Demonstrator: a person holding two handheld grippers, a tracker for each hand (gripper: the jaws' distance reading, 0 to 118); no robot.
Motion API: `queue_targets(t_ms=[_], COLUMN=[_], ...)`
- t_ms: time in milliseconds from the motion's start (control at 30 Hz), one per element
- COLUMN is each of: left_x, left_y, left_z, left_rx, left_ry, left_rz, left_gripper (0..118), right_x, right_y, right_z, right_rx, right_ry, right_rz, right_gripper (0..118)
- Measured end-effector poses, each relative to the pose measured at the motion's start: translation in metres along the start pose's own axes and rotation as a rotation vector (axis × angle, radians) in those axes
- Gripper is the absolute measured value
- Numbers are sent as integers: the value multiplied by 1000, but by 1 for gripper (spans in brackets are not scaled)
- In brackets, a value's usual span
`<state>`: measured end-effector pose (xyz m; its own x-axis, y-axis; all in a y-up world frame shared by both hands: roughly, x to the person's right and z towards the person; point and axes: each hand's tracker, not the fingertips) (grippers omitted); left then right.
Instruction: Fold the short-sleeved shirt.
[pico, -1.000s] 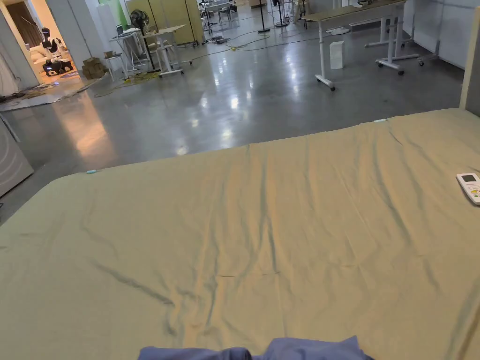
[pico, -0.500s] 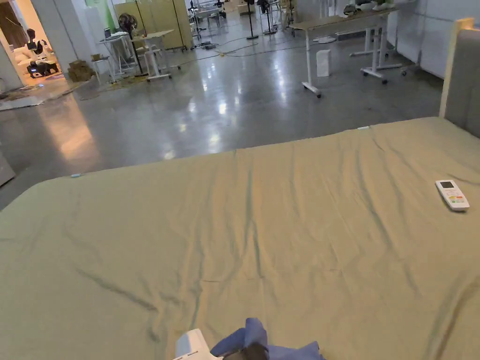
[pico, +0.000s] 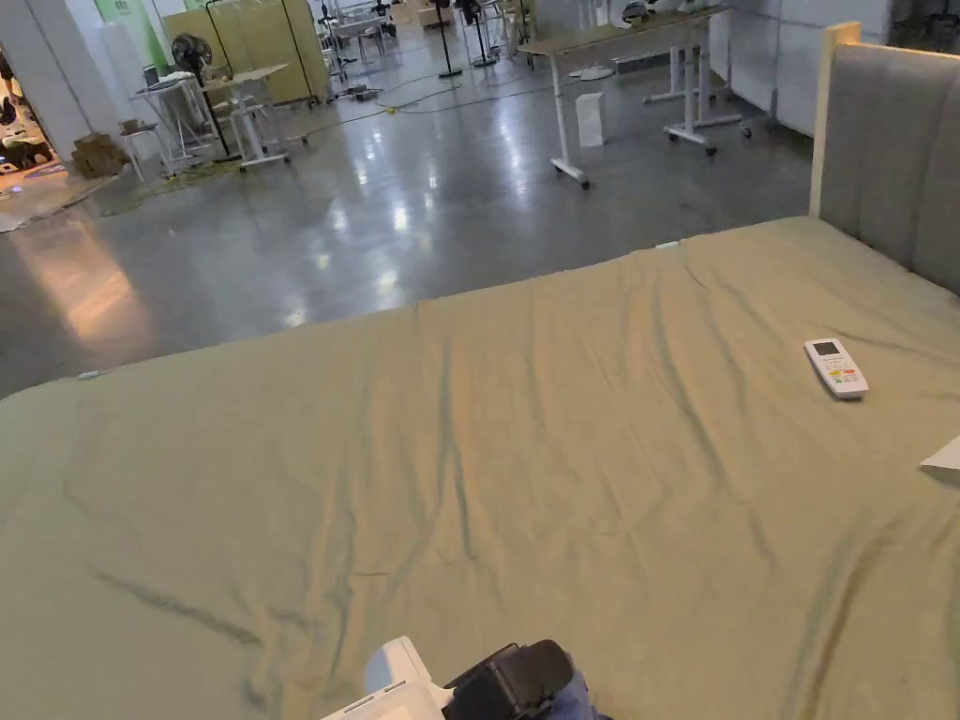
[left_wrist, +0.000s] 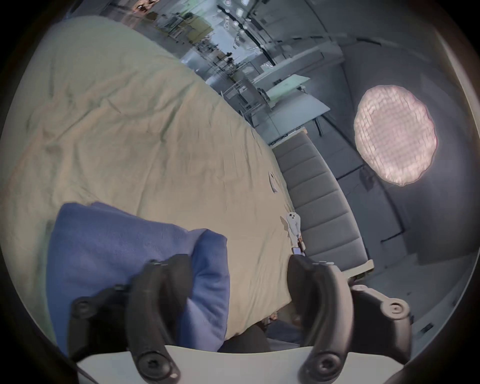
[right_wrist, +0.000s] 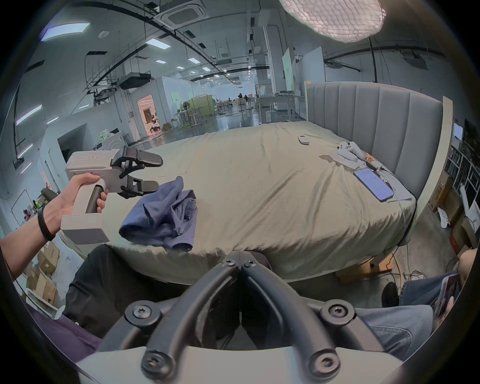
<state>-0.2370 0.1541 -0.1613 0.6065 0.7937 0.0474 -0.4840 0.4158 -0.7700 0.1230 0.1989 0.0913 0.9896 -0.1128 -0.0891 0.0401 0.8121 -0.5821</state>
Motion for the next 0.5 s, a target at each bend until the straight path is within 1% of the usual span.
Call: queue_targets(t_ms=[33,67,100,133,167,200,233,267,300,400,500], left_x=[-3,-5,-9,-22,-33,-42,-51,-59,-60,-43,-28], left_y=[-4,-11,-22,-24,-31,-41,-49,-53,-54,-48,-38], left_z=[-8,-18,-29,-41,-52,-65,-74,-83,-81,-76,-54], left_rx=[-20,-68,-96,-123,-168,-212,-241,-240,-175,-189,-161], left_ry=[3,48,116,131,93,106,174,161,76,127,82], left_rz=[20,16,9,16,23,57,73,61,55,38,-31], left_gripper=[9,1,1,1,0,0,0,0,0,0,0], right_x=[0,-1,-2,-2,-3,-4,-4,-4,-4,-4,-4], right_y=[1,2,4,5,5,6,6,6,6,5,8], right_z=[0,1,2,4,5,7,8,9,9,10,4], right_rx=[5,9,11,14,18,20,19,16,14,6,-1], right_ry=[-4,-9,-11,-13,-18,-25,-30,-33,-35,-37,-6], right_rz=[7,16,25,37,48,59,65,68,70,67,49], right_gripper=[0,0,0,0,0,0,0,0,0,0,0])
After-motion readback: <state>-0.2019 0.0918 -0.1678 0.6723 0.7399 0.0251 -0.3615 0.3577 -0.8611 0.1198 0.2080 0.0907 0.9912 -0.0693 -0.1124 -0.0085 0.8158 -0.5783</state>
